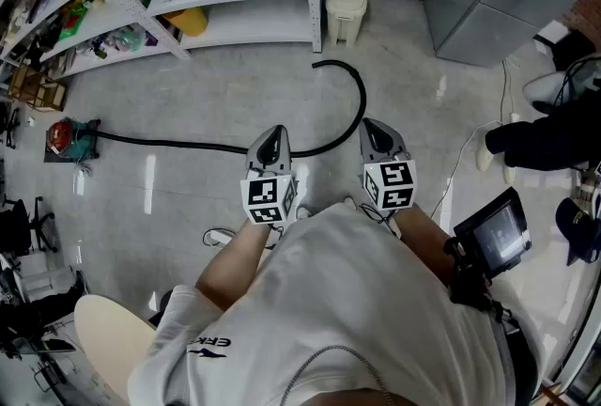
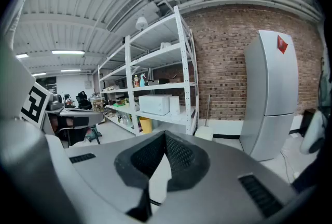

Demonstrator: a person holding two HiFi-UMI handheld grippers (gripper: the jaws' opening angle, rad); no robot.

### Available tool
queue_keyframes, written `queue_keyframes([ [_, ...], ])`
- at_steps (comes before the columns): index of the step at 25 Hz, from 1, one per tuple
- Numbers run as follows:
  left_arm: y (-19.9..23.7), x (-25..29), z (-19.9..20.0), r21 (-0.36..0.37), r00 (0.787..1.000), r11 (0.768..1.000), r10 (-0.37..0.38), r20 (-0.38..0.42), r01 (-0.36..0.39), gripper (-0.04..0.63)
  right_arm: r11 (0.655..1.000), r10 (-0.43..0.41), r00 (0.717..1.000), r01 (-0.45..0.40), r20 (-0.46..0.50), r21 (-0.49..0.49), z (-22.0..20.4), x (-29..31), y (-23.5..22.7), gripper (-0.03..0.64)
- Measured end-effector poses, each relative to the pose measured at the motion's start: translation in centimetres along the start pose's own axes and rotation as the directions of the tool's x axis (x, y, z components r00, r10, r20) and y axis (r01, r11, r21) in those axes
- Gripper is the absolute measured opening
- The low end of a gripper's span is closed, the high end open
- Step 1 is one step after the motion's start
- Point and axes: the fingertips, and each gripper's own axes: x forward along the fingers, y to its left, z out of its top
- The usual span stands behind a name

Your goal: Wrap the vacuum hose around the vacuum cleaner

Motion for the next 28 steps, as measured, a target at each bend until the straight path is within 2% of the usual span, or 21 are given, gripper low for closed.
queue_keyframes([
  [6,1.0,0.3,0.8,0.002,1.000,1.000,0.015,0.004,-0.015,0.003,1.000,0.018,1.000,-0.018,0.006,-0.004,1.0,1.1,0.4,0.002],
  [14,2.5,-0.3,-0.4,-0.005,1.000,1.000,0.002,-0.023,-0.002,0.003,1.000,-0.013,1.000,0.013,-0.004,0.014,0.9,1.3,1.2,0.002],
  [22,6.0,-0.6,-4.2,0.000,0.997,1.000,-0.026,-0.079,0.026,0.003,0.998,-0.060,0.997,0.059,-0.052,-0.007,-1.9,2.6,2.5,0.003],
  [28,6.8,2.2,-7.5,0.012,0.986,1.000,-0.020,-0.163,0.022,0.003,0.998,-0.051,0.990,0.046,-0.128,-0.043,-4.8,5.4,0.1,0.002],
])
